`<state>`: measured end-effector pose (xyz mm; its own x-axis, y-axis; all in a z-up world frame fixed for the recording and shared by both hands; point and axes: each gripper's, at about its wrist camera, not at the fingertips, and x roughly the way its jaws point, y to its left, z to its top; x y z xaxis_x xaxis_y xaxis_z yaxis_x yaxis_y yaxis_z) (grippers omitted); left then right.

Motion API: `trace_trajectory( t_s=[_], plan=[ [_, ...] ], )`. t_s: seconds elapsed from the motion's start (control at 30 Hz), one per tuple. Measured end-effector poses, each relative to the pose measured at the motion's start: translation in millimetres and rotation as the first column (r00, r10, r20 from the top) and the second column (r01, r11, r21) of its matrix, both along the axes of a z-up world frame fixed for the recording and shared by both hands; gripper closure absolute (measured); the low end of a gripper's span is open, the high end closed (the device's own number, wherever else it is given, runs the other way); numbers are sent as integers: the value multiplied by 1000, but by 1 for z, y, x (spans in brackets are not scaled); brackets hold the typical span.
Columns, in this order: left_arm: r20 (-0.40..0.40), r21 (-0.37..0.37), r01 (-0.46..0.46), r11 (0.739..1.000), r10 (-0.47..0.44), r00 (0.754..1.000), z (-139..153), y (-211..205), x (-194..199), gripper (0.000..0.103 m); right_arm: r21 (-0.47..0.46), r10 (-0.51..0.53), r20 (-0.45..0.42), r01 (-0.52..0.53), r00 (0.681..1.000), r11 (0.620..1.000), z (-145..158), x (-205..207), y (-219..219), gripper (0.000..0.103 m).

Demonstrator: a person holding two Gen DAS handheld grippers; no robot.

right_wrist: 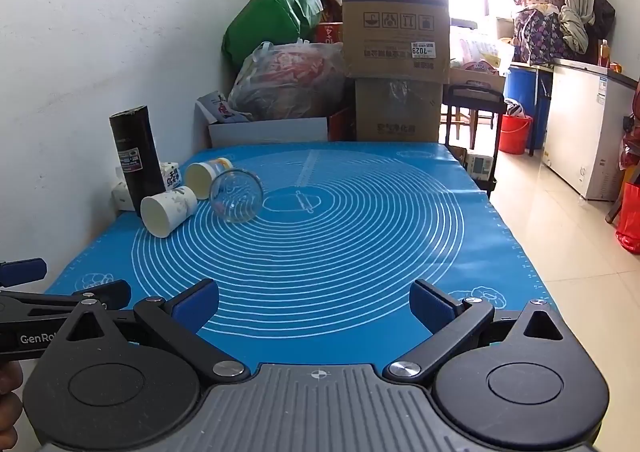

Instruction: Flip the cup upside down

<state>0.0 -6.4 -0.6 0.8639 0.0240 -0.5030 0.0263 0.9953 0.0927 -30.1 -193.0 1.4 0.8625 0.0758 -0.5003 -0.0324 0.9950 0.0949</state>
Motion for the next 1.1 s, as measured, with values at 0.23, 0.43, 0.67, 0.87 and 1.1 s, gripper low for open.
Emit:
trace_trajectory(
  t_s=[0.23, 0.43, 0.67, 0.87, 1.1],
  plan=[
    [9, 7, -2, 1000, 2, 1000, 1, -1, -2, 0, -1, -1, -1, 1, 1000, 1000, 0, 0, 1, 0],
    [12, 9, -3, 1000, 3, 1000, 2, 0, 0, 0, 0, 0, -5, 0, 1000, 1000, 0, 0, 2, 0],
    [11, 4, -6, 1000, 6, 1000, 2, 1, -1, 0, 14, 2, -7, -2, 1000, 1000, 1, 1, 0, 0],
    [11, 5, -9, 1000, 9, 1000, 4, 2, 0, 0, 18, 2, -8, -2, 1000, 1000, 1, 0, -2, 0],
    [15, 13, -5, 1000, 5, 1000, 4, 0, -1, 0, 17, 6, -13, -6, 1000, 1000, 1, 1, -2, 0]
  ],
)
